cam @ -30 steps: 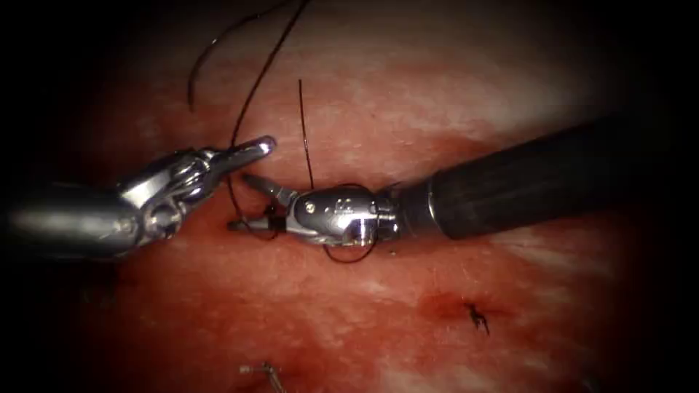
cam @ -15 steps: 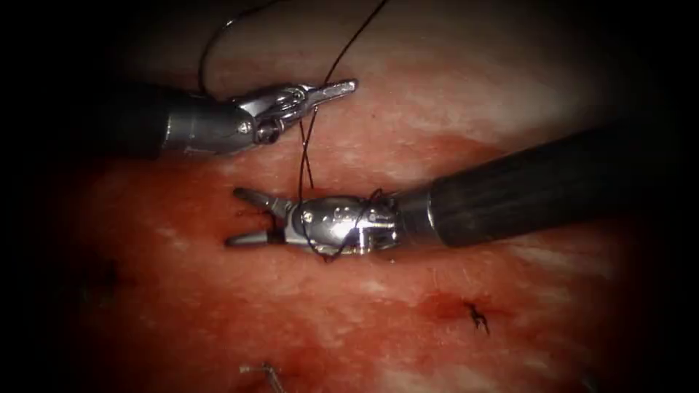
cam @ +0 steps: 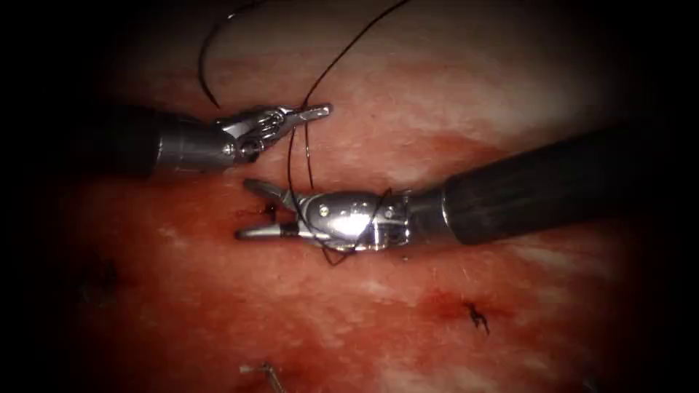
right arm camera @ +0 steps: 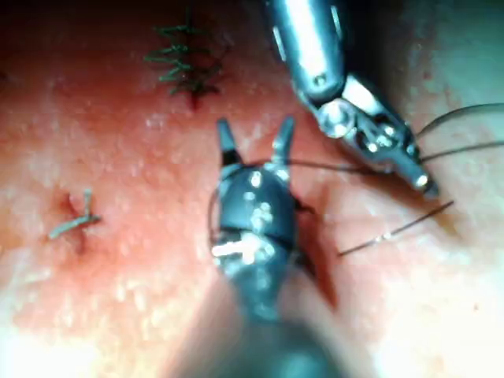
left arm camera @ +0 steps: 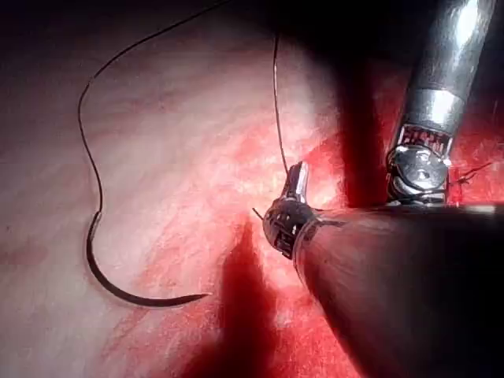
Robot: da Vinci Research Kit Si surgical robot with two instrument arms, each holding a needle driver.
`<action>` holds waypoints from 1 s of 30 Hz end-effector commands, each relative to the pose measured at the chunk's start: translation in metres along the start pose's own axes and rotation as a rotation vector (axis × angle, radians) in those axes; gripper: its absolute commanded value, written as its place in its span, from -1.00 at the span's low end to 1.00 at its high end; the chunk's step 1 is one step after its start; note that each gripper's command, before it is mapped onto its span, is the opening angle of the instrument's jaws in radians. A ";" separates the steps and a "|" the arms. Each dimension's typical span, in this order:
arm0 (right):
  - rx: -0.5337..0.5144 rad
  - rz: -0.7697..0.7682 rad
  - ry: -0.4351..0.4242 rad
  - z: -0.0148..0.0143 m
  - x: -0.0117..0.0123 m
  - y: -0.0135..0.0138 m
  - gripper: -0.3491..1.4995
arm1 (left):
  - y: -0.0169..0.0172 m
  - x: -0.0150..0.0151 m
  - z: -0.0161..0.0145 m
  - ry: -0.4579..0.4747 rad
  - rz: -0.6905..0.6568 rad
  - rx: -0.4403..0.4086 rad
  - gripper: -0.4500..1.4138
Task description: Wound Closure
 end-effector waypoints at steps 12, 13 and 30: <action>-0.093 0.024 0.145 -0.0017 0.0009 0.0012 0.29 | -0.0003 -0.0037 -0.0043 0.048 -0.005 -0.001 -1.00; -0.103 0.025 0.145 -0.0018 0.0008 0.0013 0.29 | 0.0000 -0.0039 -0.0046 0.053 -0.004 -0.002 -1.00; -0.254 0.046 0.093 -0.0040 -0.0002 0.0038 0.25 | 0.0077 -0.0075 -0.0087 0.131 -0.002 0.000 -1.00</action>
